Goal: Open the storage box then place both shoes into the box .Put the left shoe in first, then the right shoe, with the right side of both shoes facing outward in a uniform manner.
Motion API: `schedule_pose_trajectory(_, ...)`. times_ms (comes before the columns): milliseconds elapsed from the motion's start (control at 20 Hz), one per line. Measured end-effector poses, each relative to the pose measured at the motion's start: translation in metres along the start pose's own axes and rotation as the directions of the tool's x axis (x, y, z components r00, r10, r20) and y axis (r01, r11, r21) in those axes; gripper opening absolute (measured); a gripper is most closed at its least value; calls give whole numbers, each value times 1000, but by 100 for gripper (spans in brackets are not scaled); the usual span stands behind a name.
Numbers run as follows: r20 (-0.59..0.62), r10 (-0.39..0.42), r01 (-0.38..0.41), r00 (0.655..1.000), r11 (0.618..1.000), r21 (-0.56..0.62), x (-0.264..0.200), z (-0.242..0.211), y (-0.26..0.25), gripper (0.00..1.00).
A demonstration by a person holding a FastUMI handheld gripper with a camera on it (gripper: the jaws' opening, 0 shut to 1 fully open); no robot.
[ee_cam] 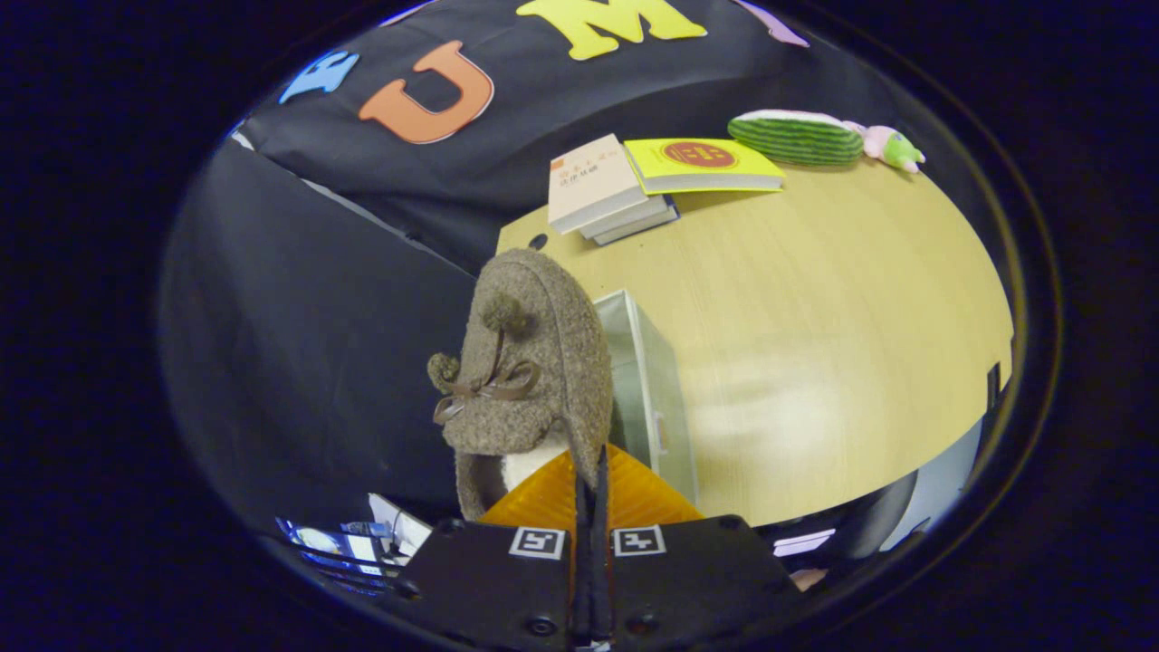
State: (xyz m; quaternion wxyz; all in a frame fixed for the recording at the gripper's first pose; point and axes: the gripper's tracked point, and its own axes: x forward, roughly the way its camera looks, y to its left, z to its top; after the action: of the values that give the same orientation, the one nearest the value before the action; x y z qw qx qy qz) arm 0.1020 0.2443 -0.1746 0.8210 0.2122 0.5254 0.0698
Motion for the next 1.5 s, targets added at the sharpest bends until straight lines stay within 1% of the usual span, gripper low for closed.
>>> schedule_pose_trajectory(300,-25,-26,27,999,998,55,22,-8,-15,6)
schedule_pose_trajectory(450,-35,-4,6,999,998,68,26,-10,-14,6)
schedule_pose_trajectory(500,-35,12,-10,999,997,70,26,-10,-11,10)
schedule_pose_trajectory(550,-32,33,-31,999,997,74,24,-9,-8,16)
schedule_pose_trajectory(600,-21,37,-35,999,997,73,27,-8,-6,27)
schedule_pose_trajectory(650,-9,47,-46,999,997,66,22,-5,-6,34)
schedule_pose_trajectory(700,-4,57,-57,998,997,53,21,-6,-2,50)
schedule_pose_trajectory(750,-2,59,-59,998,998,36,16,-6,-1,55)
schedule_pose_trajectory(850,63,75,-77,995,997,20,7,-1,1,61)
schedule_pose_trajectory(950,126,68,-68,990,998,-8,-3,8,-1,64)
schedule_pose_trajectory(1050,214,53,-47,975,998,-33,-20,24,-5,66)
schedule_pose_trajectory(1100,283,58,-49,958,998,-40,-34,36,-5,66)
schedule_pose_trajectory(1150,332,61,-39,941,997,-72,-47,47,-4,66)
schedule_pose_trajectory(1200,401,63,-18,914,993,-115,-65,58,-8,68)
schedule_pose_trajectory(1350,568,69,58,820,978,-202,-117,79,-18,81)
schedule_pose_trajectory(1500,677,97,94,730,966,-240,-162,85,-31,96)
